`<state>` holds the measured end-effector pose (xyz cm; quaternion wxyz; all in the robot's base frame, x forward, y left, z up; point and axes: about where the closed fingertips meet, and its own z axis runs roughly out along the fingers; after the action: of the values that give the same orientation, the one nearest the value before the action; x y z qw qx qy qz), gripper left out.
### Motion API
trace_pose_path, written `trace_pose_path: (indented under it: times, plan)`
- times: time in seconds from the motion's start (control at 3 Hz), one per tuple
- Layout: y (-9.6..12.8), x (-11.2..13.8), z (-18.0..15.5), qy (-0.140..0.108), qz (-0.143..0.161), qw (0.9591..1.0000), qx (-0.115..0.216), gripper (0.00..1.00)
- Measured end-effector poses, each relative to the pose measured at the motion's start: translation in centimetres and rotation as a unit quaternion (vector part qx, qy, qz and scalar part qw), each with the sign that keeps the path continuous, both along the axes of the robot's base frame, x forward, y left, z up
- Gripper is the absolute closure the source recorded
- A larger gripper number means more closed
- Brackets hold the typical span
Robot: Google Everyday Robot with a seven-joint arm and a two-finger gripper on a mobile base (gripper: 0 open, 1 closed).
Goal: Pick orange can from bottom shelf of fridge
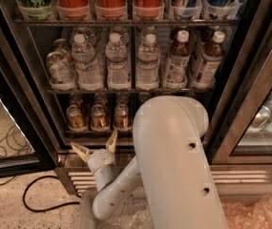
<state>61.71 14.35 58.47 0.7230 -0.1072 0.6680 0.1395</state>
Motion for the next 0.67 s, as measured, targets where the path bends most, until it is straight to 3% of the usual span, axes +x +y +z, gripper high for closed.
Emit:
trace_pose_path:
  times: [0.67]
  plan:
    - [1.93,1.57,1.81,-0.03,0.01,0.9994,0.014,0.0]
